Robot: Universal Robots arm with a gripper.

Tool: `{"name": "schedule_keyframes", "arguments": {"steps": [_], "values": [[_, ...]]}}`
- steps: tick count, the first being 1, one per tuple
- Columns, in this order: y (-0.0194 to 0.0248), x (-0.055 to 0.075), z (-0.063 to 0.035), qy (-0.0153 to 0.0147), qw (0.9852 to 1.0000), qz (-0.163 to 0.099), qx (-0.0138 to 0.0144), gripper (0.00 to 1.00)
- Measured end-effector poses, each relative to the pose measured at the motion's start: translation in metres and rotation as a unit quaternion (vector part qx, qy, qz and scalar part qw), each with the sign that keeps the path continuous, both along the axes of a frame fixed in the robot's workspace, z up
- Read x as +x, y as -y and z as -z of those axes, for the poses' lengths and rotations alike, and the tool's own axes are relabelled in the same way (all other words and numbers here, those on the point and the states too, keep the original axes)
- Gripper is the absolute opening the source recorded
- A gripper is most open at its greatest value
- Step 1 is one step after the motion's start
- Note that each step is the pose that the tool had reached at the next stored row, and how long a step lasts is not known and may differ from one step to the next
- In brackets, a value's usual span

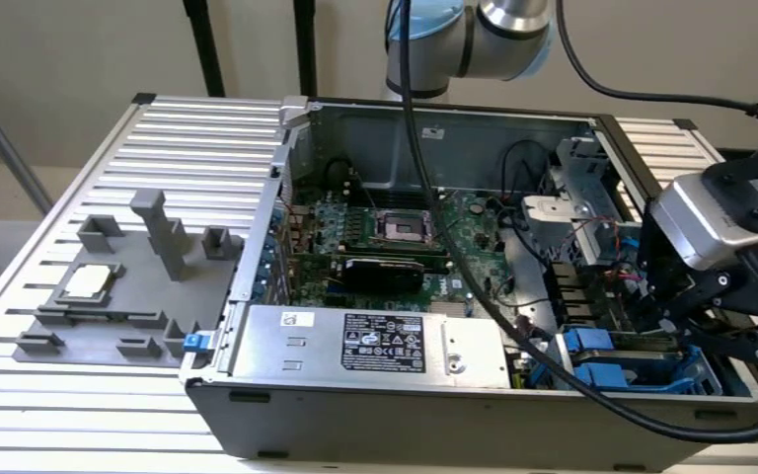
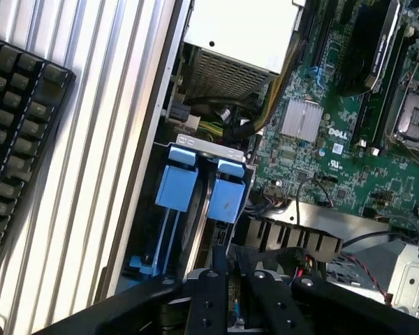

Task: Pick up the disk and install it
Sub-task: 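Insert the first disk wire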

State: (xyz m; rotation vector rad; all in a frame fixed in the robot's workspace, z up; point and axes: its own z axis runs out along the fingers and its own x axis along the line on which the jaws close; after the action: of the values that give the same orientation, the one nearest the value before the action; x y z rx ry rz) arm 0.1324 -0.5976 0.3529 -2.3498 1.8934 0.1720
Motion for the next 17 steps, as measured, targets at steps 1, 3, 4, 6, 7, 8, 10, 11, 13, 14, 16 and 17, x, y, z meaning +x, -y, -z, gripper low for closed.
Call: {"name": "schedule_keyframes", "arguments": {"steps": [1,3,4,6,7,8,10,11,13,14,16,17], "values": [[-0.0001,0.0000,0.0002,0.0000,1.0000,0.008,0.0001,0.17],[-0.0001,-0.0001,0.0006,0.0000,0.9997,0.026,0.0000,0.17],[-0.0001,0.0000,0.0009,0.0000,0.9994,0.035,0.0000,0.17],[-0.0001,0.0000,0.0014,0.0000,0.9986,0.053,0.0000,0.17],[-0.0001,0.0000,0.0016,0.0000,0.9981,0.062,-0.0001,0.17],[-0.0001,0.0000,0.0020,0.0000,0.9974,0.072,0.0000,0.17],[-0.0001,0.0000,0.0027,0.0000,0.9961,0.088,-0.0002,0.17],[-0.0001,0.0000,0.0032,0.0000,0.9953,0.096,-0.0002,0.17],[-0.0001,-0.0001,0.0041,0.0001,0.9939,0.111,-0.0008,0.17],[-0.0001,0.0000,0.0045,0.0001,0.9931,0.118,-0.0011,0.17],[0.0000,0.0000,0.0056,0.0002,0.9914,0.131,-0.0022,0.17],[-0.0001,0.0000,0.0061,0.0003,0.9906,0.137,-0.0028,0.17]]}}
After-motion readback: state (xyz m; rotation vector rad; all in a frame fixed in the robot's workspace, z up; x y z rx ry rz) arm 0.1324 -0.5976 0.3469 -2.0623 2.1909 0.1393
